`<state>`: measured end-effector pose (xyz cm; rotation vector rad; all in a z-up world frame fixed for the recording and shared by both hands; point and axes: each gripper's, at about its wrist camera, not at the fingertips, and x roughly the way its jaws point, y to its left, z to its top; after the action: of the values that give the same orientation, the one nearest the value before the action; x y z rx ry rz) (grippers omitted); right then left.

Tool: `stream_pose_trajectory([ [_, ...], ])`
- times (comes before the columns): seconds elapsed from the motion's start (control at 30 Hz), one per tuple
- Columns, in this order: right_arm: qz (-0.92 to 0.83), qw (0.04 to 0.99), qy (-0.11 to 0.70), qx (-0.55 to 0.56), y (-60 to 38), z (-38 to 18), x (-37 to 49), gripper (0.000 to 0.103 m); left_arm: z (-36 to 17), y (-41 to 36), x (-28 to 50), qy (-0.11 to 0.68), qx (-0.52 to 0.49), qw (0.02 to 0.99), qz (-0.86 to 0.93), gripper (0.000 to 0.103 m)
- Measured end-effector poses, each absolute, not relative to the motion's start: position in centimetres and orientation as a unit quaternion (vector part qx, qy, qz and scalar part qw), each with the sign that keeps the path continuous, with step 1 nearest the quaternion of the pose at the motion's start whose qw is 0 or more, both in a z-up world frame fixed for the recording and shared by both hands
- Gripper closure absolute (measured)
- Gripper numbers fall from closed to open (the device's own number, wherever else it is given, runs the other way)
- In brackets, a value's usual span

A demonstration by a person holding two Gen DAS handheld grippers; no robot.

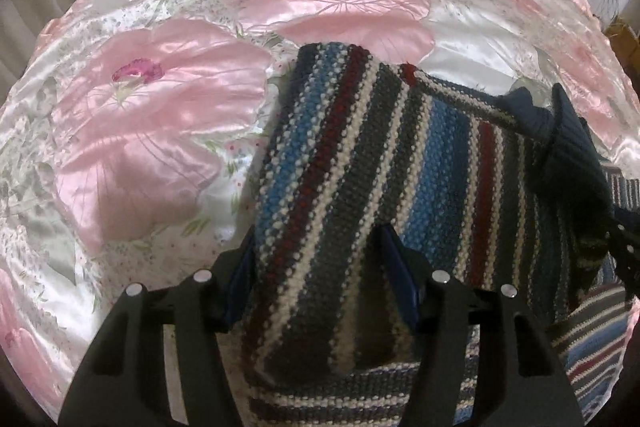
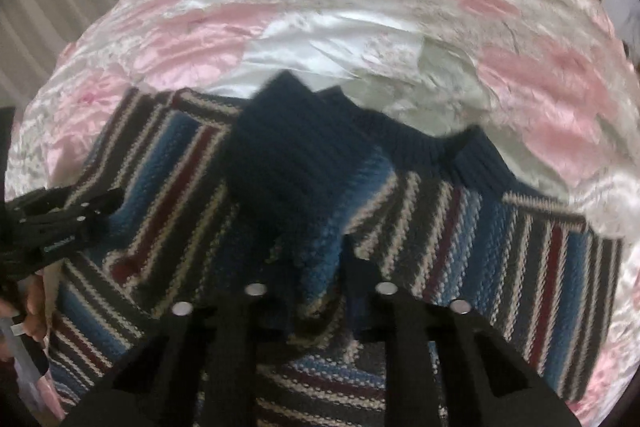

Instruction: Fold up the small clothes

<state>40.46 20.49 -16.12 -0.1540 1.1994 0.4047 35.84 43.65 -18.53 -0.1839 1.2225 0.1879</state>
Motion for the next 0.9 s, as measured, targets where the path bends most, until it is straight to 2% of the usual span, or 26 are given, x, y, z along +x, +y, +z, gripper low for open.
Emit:
stream_pose_trajectory([
  [0.13,0.220,0.802,0.555,0.025,15.7,-15.3,39.9,0.088,-18.7,43.8,35.7,0.568,-0.096,0.812,0.089,0.043],
  [0.2,0.233,0.792,0.561,0.063,13.2,-15.4,39.4,0.082,-18.7,43.7,35.6,0.566,-0.093,0.814,0.088,0.042],
  [0.27,0.215,0.790,0.568,0.083,9.9,-16.1,38.4,0.070,-18.7,43.8,35.5,0.565,-0.093,0.815,0.087,0.042],
  [0.3,0.206,0.786,0.576,0.096,8.2,-16.7,37.9,0.061,-18.6,43.8,35.3,0.564,-0.093,0.816,0.088,0.042],
  [0.33,0.201,0.782,0.581,0.107,6.9,-17.0,37.8,0.040,-18.5,43.7,35.1,0.562,-0.090,0.818,0.088,0.042],
  [0.37,0.194,0.780,0.581,0.125,5.2,-17.4,37.4,0.031,-18.4,43.5,35.0,0.560,-0.086,0.819,0.089,0.042],
  [0.53,0.198,0.764,0.575,0.216,0.3,-18.4,38.0,0.030,-17.0,43.0,33.9,0.534,-0.071,0.837,0.099,0.042],
  [0.63,0.198,0.765,0.577,0.208,1.2,-18.6,39.0,0.030,-15.9,42.7,33.6,0.511,-0.058,0.850,0.108,0.035],
  [0.7,0.201,0.763,0.584,0.191,3.0,-19.0,39.5,0.032,-15.2,42.7,33.4,0.498,-0.052,0.858,0.114,0.034],
  [0.8,0.203,0.768,0.587,0.156,5.3,-19.3,39.9,0.050,-14.6,43.5,33.5,0.486,-0.070,0.862,0.125,0.032],
  [0.87,0.196,0.777,0.585,0.125,6.5,-19.3,40.0,0.073,-14.5,44.3,33.6,0.486,-0.084,0.860,0.133,0.030],
  [0.9,0.198,0.780,0.583,0.109,7.1,-19.0,40.0,0.078,-14.5,44.9,33.7,0.488,-0.088,0.857,0.140,0.030],
])
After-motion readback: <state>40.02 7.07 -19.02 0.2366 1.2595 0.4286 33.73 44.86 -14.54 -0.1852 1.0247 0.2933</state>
